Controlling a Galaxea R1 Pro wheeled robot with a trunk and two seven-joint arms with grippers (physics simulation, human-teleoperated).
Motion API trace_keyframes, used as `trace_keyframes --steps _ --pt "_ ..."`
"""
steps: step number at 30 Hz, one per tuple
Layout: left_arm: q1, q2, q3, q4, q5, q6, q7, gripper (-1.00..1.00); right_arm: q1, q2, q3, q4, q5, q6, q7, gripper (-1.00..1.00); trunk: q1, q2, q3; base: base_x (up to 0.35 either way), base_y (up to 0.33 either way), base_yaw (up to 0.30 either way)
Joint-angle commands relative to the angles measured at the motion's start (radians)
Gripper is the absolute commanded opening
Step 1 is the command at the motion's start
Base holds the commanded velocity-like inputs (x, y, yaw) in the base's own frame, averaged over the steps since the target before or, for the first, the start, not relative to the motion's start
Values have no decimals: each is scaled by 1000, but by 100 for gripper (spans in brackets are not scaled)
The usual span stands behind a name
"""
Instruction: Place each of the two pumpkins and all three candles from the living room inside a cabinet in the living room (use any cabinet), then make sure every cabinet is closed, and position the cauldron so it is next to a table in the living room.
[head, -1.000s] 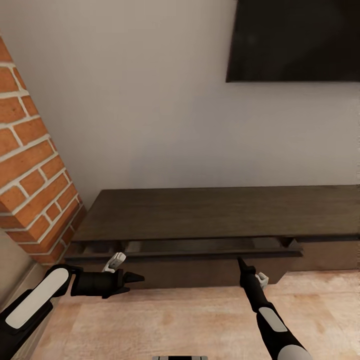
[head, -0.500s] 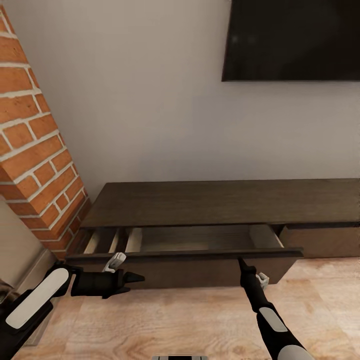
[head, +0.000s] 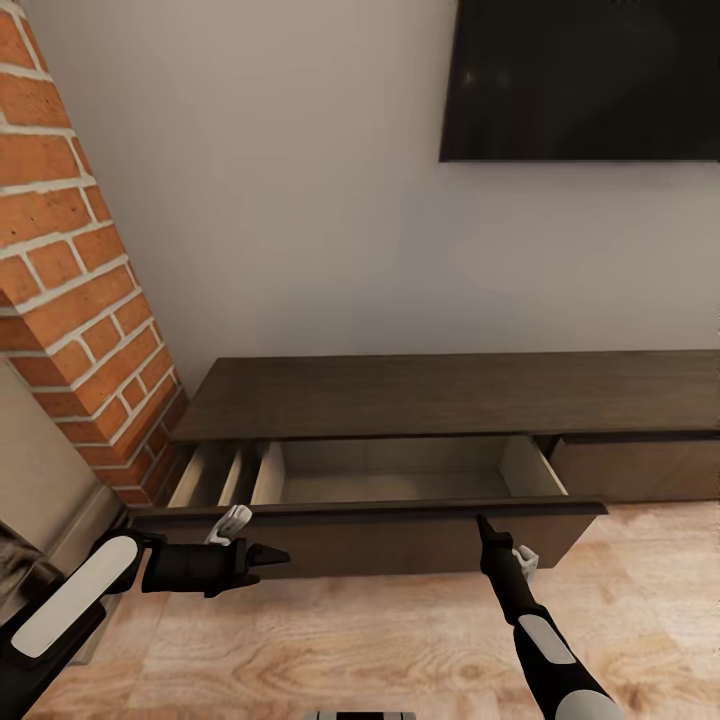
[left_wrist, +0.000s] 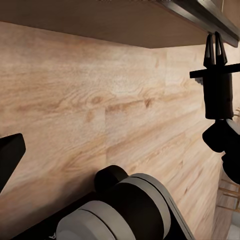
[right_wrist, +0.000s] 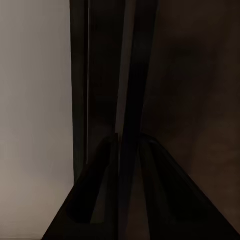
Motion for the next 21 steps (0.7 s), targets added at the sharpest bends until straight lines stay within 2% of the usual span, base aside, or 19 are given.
trace_keyframes --steps 1,21 --pt "-1 0 -2 0 11 1 10 100 -1 1 9 -2 -9 15 12 -100 -1 -1 -1 -31 0 0" --pt "-1 0 -2 0 11 1 10 100 -1 0 9 -2 -9 17 12 -100 -1 -1 -1 -66 0 0"
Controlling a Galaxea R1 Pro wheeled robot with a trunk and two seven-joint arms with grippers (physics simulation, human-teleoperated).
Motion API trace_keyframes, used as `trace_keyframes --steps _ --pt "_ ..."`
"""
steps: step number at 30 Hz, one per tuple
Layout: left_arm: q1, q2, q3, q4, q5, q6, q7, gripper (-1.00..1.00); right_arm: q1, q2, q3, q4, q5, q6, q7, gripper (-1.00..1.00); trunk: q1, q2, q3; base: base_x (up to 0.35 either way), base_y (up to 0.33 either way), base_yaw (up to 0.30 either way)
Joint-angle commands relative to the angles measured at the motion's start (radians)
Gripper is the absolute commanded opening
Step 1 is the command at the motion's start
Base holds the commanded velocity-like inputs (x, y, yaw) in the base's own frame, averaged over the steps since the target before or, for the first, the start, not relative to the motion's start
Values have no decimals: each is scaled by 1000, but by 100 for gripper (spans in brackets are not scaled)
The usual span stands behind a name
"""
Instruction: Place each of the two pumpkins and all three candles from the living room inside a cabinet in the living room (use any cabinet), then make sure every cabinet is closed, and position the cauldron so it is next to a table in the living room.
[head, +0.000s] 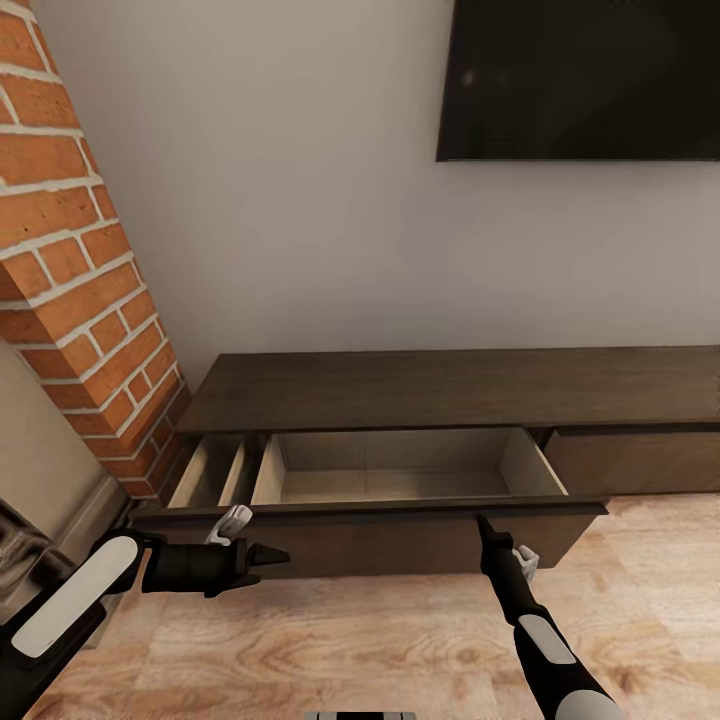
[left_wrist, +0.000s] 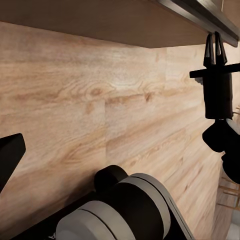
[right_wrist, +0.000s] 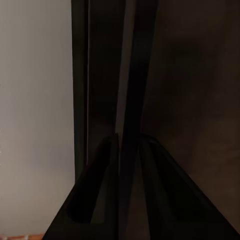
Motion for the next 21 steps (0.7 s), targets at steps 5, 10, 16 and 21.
trace_keyframes --steps 5,10,16,21 --pt "-1 1 -2 0 11 1 10 100 -1 1 9 -2 -9 16 12 100 0 -1 -1 -3 0 0" --pt "-1 1 -2 0 11 1 10 100 -1 1 9 -2 -9 16 12 100 0 -1 -1 0 0 0" --pt "-1 1 -2 0 11 1 10 100 -1 1 9 -2 -9 16 12 100 0 -1 -1 -98 0 0" --pt "-1 1 -2 0 11 1 10 100 -1 1 9 -2 -9 16 11 100 0 -1 -1 -123 0 0"
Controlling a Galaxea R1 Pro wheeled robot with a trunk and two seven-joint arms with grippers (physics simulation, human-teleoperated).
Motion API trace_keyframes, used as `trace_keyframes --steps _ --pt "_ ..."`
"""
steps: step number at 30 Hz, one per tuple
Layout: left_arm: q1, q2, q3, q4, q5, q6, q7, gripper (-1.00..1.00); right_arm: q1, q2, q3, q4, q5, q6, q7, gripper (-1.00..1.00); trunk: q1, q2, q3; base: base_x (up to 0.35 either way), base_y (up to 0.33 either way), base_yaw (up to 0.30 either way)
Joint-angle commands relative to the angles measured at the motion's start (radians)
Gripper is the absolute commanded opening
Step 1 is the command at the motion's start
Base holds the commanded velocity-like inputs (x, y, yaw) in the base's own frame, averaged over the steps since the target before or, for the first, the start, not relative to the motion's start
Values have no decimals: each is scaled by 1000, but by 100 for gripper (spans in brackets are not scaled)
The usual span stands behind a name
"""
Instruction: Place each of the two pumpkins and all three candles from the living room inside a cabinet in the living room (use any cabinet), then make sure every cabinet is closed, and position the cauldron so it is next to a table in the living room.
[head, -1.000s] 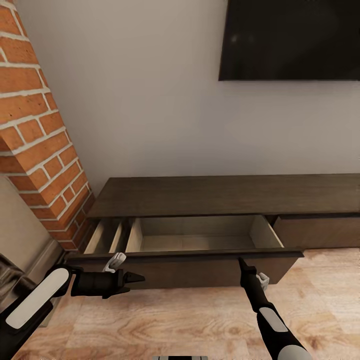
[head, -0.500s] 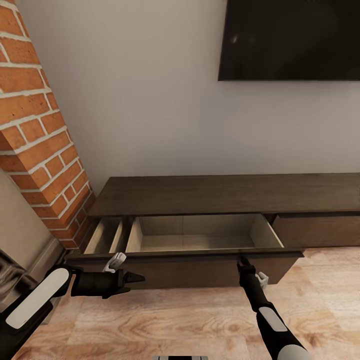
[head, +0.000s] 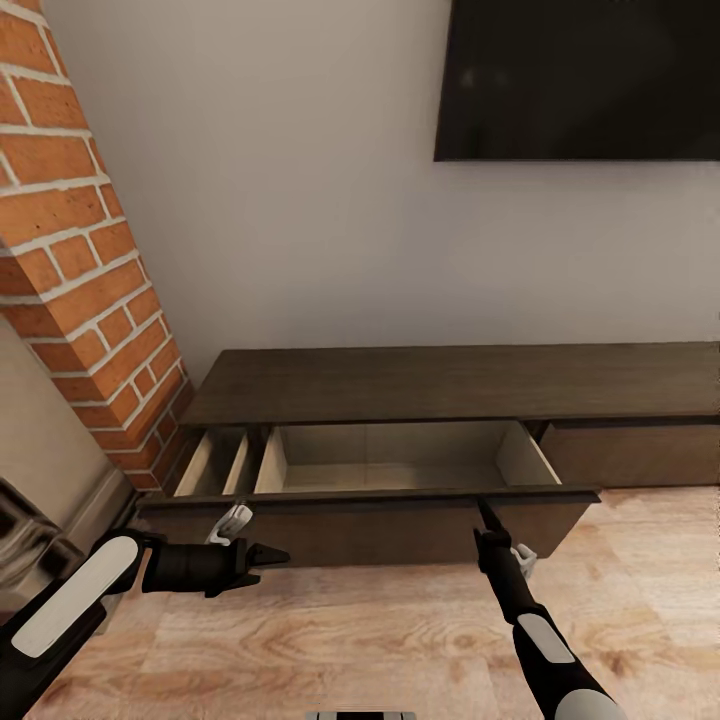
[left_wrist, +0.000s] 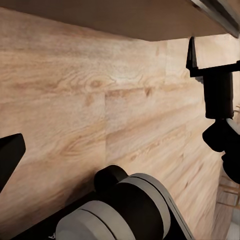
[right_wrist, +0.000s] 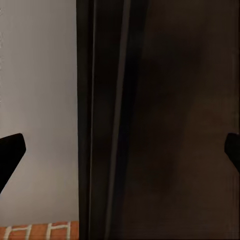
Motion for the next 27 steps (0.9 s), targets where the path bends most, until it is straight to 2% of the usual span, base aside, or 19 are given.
trace_keyframes --steps 1,8,13,17,22,27 --pt "-1 1 -1 -1 11 1 10 100 -1 1 -3 0 -9 10 3 100 -1 0 -1 -219 0 0" --pt "-1 1 0 -1 11 1 10 100 -1 -1 -2 0 -8 29 2 100 -1 0 -1 -261 0 0" --pt "-1 1 0 -1 10 1 11 100 -1 -9 6 0 0 198 -31 100 -1 0 -1 -278 0 0" --pt "-1 2 1 -1 9 1 11 100 -4 -17 16 -4 1 292 -115 100 -1 0 -1 -276 0 0" --pt "-1 2 5 -1 8 1 16 100 -8 -47 18 -7 1 413 -248 100 -1 0 -1 -79 0 0" --pt "-1 2 6 0 3 1 25 100 -10 -91 13 -11 -10 548 -459 100 -3 1 19 -7 0 0"
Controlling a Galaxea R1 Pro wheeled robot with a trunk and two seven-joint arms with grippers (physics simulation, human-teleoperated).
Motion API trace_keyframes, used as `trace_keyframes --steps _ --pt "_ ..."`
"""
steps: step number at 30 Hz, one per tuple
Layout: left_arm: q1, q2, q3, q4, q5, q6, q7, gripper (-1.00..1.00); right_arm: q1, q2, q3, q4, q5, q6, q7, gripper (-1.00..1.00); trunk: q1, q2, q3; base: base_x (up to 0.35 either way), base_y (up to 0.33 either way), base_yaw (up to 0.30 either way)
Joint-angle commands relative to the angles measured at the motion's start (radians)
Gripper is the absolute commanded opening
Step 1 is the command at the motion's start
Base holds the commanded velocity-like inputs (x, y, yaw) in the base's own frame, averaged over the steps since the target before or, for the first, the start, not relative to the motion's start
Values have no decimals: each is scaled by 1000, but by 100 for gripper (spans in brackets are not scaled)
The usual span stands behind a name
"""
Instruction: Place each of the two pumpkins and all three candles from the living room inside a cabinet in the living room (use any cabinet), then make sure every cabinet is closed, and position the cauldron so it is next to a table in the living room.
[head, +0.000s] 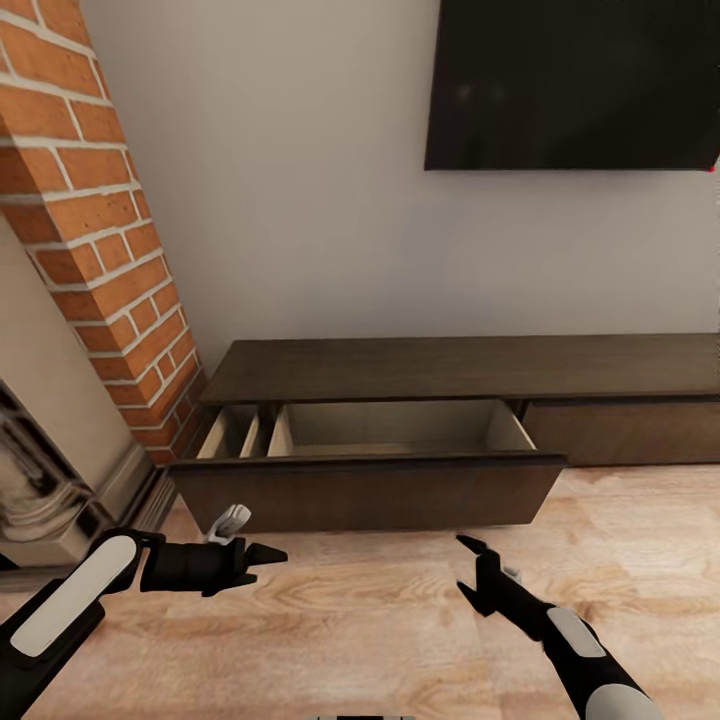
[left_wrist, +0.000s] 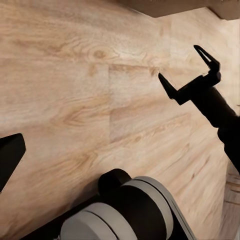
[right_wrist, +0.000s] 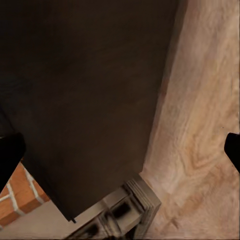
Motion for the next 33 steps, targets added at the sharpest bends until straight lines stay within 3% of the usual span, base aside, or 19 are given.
trace_keyframes --steps 1,3,7,12,15,19,24,29,33 --pt "-1 0 -2 0 9 0 12 100 -1 -2 -7 0 2 23 -24 100 -1 0 3 -1 0 0" --pt "-1 0 -3 2 7 -1 25 100 -2 -5 -7 0 2 34 -55 100 -1 0 11 0 0 0" --pt "-1 -9 -3 9 5 -9 131 100 9 -14 -7 -1 4 54 -94 100 -7 9 26 0 0 0" --pt "-1 -120 -3 45 3 -12 416 100 25 -48 -2 -1 12 88 -96 100 -26 44 41 0 0 0" --pt "-1 -164 -3 80 3 -15 534 100 89 -82 -1 -1 12 121 -92 100 -38 65 51 0 0 0" --pt "-1 -179 1 112 3 -17 572 100 154 -95 -3 -1 11 134 -66 100 -53 93 63 0 0 0" --pt "-1 -190 -6 135 -1 -24 583 100 185 -98 -4 1 13 134 2 100 -72 128 79 0 0 0" --pt "-1 -193 -8 138 -54 -28 584 100 200 -99 -5 1 14 134 18 100 -91 163 94 0 0 0" --pt "-1 -225 -9 138 -81 -27 584 100 209 -99 -5 4 14 130 21 100 -107 191 107 0 0 0"
